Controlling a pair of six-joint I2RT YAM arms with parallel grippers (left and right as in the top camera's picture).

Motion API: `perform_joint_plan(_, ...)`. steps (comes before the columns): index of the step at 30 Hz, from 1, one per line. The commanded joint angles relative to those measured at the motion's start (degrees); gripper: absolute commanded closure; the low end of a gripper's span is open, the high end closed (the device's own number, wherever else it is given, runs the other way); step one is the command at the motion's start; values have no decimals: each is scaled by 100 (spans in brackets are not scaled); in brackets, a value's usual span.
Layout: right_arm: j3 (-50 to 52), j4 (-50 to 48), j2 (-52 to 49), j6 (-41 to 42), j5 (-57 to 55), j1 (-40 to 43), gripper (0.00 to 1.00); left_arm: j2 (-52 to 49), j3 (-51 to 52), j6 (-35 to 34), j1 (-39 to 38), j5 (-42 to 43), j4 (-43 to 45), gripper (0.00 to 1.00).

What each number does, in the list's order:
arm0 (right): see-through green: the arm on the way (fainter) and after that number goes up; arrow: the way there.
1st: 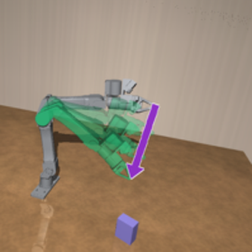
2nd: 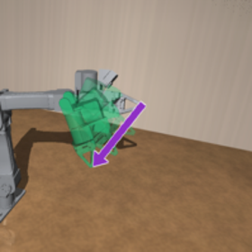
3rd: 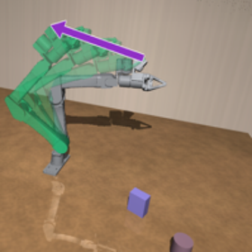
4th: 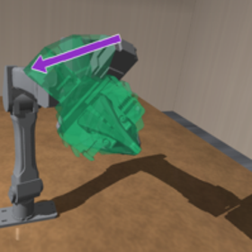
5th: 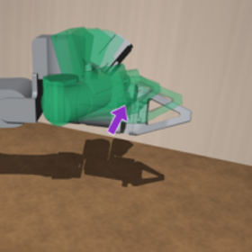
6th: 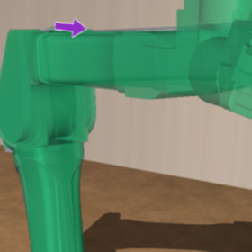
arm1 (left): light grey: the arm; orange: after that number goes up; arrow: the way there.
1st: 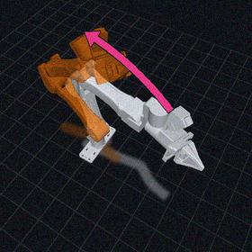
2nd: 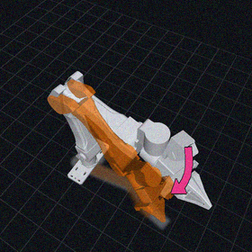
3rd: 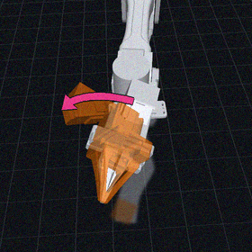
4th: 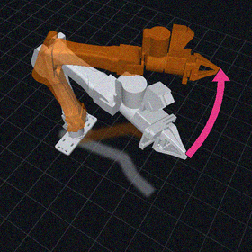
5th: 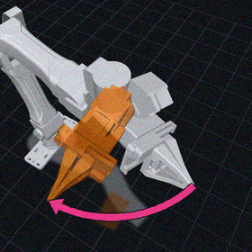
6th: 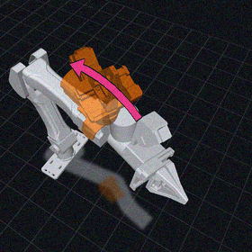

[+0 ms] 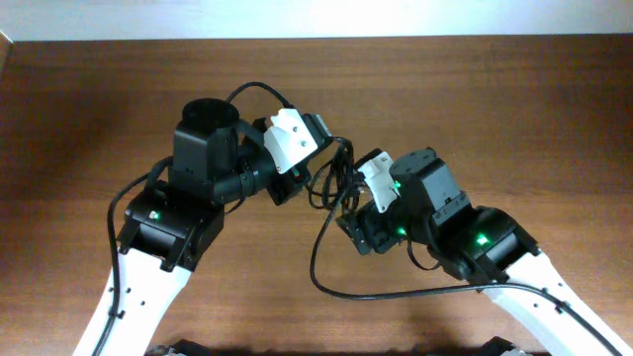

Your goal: Untangle cables

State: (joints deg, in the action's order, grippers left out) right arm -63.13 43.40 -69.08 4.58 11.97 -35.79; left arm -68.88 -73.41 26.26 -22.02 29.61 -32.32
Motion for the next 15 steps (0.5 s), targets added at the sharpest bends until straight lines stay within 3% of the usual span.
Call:
perform_joint_plan(1, -79, -238, 4, 42, 627, -33, 22, 66, -101, -94, 4, 66, 26, 100)
perform_joint_plan(5, -79, -282, 2, 20, 1075, -37, 21, 61, -101, -92, 4, -439, -33, 100)
perform_joint_plan(7, -79, -511, -2, 22, 1045, -37, 28, 61, -101, -92, 4, -437, -81, 100)
perform_joint_plan(8, -79, -658, -63, 24, 927, -37, 38, 61, -101, -92, 4, -437, -140, 100)
perform_joint_plan(13, -79, -944, -715, 42, 859, -37, 42, 61, -101, -92, 4, -437, -275, 100)
perform_joint_plan(15, -79, -1073, -752, 42, 859, -37, 53, 61, -101, -92, 4, -437, -293, 100)
